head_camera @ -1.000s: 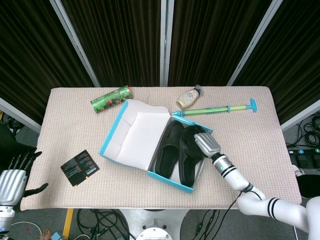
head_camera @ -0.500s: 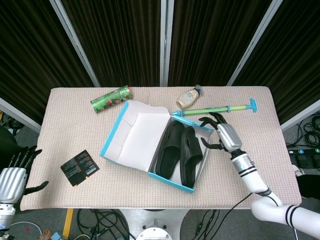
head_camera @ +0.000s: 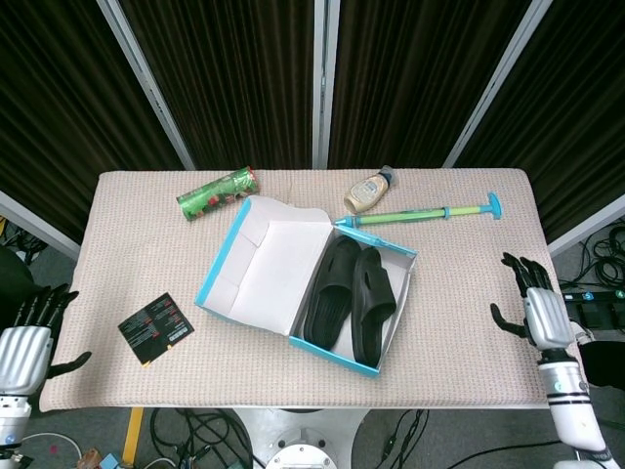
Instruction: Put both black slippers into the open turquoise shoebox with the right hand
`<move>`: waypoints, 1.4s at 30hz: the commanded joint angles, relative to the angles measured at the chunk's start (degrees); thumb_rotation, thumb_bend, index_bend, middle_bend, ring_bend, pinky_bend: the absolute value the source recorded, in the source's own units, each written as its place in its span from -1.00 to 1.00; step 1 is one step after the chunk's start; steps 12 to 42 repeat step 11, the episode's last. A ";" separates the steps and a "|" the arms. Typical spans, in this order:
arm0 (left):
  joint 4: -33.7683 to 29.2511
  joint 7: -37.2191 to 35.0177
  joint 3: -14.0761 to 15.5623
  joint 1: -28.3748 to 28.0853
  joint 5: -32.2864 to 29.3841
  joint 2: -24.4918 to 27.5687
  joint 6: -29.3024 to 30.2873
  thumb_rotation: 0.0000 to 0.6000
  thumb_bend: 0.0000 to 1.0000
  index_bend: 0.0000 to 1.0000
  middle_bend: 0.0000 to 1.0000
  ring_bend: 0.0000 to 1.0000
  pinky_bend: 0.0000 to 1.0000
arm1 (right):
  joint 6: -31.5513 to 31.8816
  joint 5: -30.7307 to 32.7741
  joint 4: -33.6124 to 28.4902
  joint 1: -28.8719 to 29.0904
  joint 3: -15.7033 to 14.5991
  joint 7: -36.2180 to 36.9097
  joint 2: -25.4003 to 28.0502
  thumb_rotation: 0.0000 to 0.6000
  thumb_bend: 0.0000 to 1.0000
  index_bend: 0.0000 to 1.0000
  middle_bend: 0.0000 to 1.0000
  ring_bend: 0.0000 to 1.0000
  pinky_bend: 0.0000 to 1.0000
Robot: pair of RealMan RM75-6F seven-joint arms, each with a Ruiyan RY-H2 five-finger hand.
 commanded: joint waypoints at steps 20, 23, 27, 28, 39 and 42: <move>0.35 3.64 -0.16 0.85 -1.75 -1.33 0.19 1.00 -0.89 -0.72 -0.87 -0.96 -0.82 | 9.41 -9.05 -2.88 -7.50 -3.89 0.56 1.90 0.91 -0.39 -1.00 -0.83 -1.00 -1.00; 0.35 3.64 -0.16 0.85 -1.75 -1.33 0.19 1.00 -0.89 -0.72 -0.87 -0.96 -0.82 | 9.41 -9.05 -2.88 -7.50 -3.89 0.56 1.90 0.91 -0.39 -1.00 -0.83 -1.00 -1.00; 0.35 3.64 -0.16 0.85 -1.75 -1.33 0.19 1.00 -0.89 -0.72 -0.87 -0.96 -0.82 | 9.41 -9.05 -2.88 -7.50 -3.89 0.56 1.90 0.91 -0.39 -1.00 -0.83 -1.00 -1.00; 0.35 3.64 -0.16 0.85 -1.75 -1.33 0.19 1.00 -0.89 -0.72 -0.87 -0.96 -0.82 | 9.41 -9.05 -2.88 -7.50 -3.89 0.56 1.90 0.91 -0.39 -1.00 -0.83 -1.00 -1.00; 0.35 3.64 -0.16 0.85 -1.75 -1.33 0.19 1.00 -0.89 -0.72 -0.87 -0.96 -0.82 | 9.41 -9.05 -2.88 -7.50 -3.89 0.56 1.90 0.91 -0.39 -1.00 -0.83 -1.00 -1.00; 0.35 3.64 -0.16 0.85 -1.75 -1.33 0.19 1.00 -0.89 -0.72 -0.87 -0.96 -0.82 | 9.41 -9.05 -2.88 -7.50 -3.89 0.56 1.90 0.91 -0.39 -1.00 -0.83 -1.00 -1.00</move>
